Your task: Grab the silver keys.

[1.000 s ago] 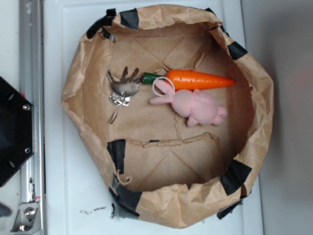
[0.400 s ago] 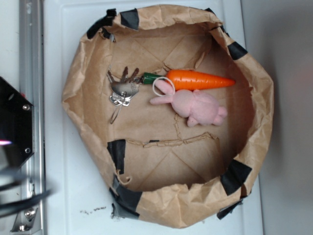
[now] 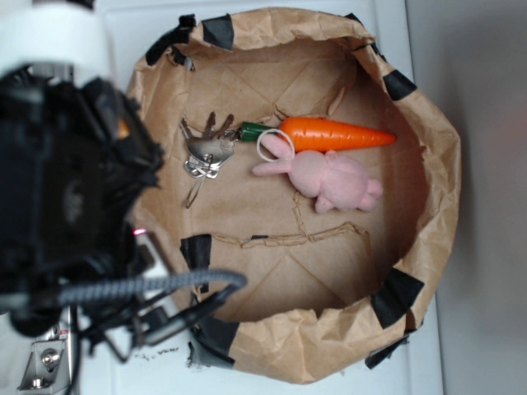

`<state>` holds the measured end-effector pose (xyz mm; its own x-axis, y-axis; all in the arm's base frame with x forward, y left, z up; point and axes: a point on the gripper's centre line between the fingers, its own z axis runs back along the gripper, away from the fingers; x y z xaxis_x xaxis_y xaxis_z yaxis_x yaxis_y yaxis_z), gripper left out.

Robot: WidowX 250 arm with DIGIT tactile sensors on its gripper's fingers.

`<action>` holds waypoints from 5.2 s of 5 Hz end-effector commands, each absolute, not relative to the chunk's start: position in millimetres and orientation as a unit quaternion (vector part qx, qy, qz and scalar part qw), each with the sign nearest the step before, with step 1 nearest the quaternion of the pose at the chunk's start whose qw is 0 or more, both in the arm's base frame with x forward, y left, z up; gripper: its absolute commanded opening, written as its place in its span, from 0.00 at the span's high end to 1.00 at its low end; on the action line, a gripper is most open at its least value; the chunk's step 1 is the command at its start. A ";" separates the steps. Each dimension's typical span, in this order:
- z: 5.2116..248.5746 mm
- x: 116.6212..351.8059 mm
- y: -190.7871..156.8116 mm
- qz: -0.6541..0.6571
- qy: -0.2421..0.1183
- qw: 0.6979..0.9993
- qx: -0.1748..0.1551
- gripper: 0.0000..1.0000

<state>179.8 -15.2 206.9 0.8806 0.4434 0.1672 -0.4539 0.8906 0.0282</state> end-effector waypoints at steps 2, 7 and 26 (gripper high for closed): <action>165.7 275.9 9.4 0.377 -0.078 0.922 0.045 0.00; 117.3 264.2 24.6 0.444 -0.079 0.891 0.050 0.00; 87.2 236.9 29.8 0.472 -0.041 0.878 0.064 0.00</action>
